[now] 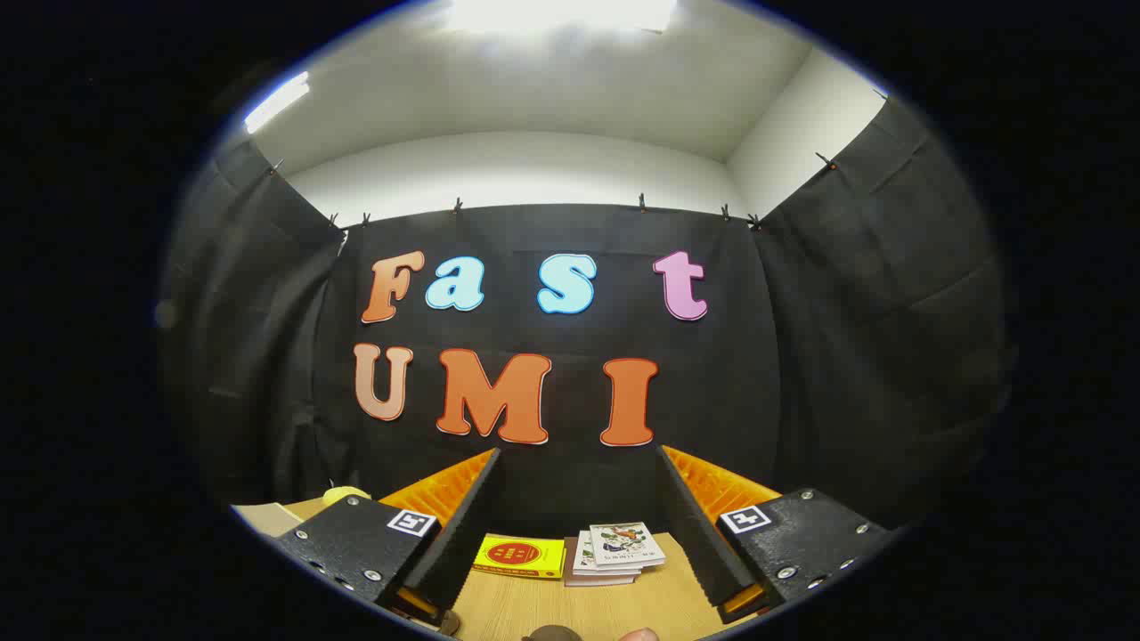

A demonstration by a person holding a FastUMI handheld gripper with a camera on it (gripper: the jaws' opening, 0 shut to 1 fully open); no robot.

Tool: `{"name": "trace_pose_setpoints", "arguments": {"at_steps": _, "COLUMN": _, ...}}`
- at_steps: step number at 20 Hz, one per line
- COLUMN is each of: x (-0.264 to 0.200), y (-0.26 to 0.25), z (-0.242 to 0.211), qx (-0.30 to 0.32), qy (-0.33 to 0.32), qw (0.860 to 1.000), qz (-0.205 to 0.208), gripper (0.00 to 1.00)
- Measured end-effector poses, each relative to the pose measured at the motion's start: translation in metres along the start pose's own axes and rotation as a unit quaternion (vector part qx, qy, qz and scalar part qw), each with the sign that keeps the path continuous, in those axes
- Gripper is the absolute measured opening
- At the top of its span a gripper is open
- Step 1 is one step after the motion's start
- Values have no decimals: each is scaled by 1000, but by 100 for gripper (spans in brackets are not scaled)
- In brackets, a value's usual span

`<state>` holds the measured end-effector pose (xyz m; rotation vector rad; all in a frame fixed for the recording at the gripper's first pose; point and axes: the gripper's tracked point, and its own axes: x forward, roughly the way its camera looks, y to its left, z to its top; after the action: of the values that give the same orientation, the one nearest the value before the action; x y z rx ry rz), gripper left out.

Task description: Open the storage box then place both shoes into the box .Put the left shoe in first, then the right shoe, with the right side of both shoes facing outward in a uniform manner.

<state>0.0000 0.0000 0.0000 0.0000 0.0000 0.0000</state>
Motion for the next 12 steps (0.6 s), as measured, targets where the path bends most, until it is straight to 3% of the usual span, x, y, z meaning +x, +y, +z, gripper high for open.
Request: {"name": "trace_pose_setpoints", "arguments": {"at_steps": 12, "x": -1, "y": -11, "z": -10, "qx": 7, "qy": 16, "qw": 1000, "qz": -17, "gripper": 100}}
